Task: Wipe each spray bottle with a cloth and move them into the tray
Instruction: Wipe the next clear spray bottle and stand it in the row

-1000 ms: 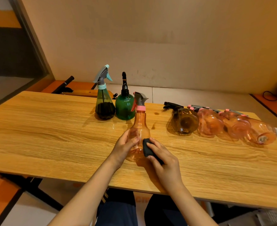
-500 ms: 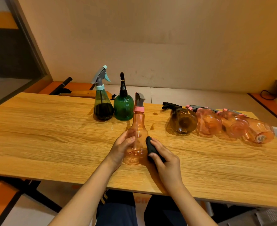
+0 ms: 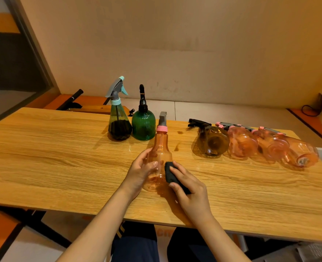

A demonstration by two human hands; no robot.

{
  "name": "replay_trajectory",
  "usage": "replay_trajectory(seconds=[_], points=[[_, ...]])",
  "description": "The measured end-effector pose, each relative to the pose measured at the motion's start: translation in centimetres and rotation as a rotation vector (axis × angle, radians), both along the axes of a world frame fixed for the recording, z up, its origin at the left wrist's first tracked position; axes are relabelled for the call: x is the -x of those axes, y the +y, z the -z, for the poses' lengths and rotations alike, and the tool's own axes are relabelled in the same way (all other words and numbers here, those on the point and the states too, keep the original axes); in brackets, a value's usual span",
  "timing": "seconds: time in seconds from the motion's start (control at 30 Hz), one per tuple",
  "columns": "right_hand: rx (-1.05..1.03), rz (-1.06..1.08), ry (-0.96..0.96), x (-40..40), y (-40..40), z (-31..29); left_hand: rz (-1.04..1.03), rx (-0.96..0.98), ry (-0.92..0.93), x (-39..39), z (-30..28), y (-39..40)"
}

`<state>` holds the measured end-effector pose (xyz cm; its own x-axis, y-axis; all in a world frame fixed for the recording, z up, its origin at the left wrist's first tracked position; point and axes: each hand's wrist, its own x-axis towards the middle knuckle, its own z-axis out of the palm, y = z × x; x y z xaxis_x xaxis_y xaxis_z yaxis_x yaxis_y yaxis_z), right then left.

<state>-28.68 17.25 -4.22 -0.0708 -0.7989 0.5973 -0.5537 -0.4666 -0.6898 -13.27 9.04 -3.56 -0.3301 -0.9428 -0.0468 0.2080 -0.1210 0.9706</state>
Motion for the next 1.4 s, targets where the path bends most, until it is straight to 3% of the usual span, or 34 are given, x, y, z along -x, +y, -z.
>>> replay_trajectory(seconds=[0.4, 0.7, 0.9, 1.1, 1.4], points=[[0.067, 0.130, -0.031, -0.3, -1.1, -0.2, 0.048, 0.034, -0.079, -0.1, -0.1, 0.3], [0.165, 0.148, 0.025, -0.4, -6.0, -5.3, 0.097, 0.052, -0.085, -0.2, -0.2, 0.3], [0.090, 0.135, -0.024, -0.5, -4.2, -3.2, 0.059, 0.059, -0.091, 0.0, 0.2, 0.2], [0.072, 0.065, 0.091, 0.2, -0.6, 0.5, -0.011, 0.076, -0.067, 0.4, 0.2, 0.0], [-0.006, -0.006, -0.008, 0.1, -0.3, -0.2, 0.010, 0.048, -0.024, 0.5, -0.3, 0.3]])
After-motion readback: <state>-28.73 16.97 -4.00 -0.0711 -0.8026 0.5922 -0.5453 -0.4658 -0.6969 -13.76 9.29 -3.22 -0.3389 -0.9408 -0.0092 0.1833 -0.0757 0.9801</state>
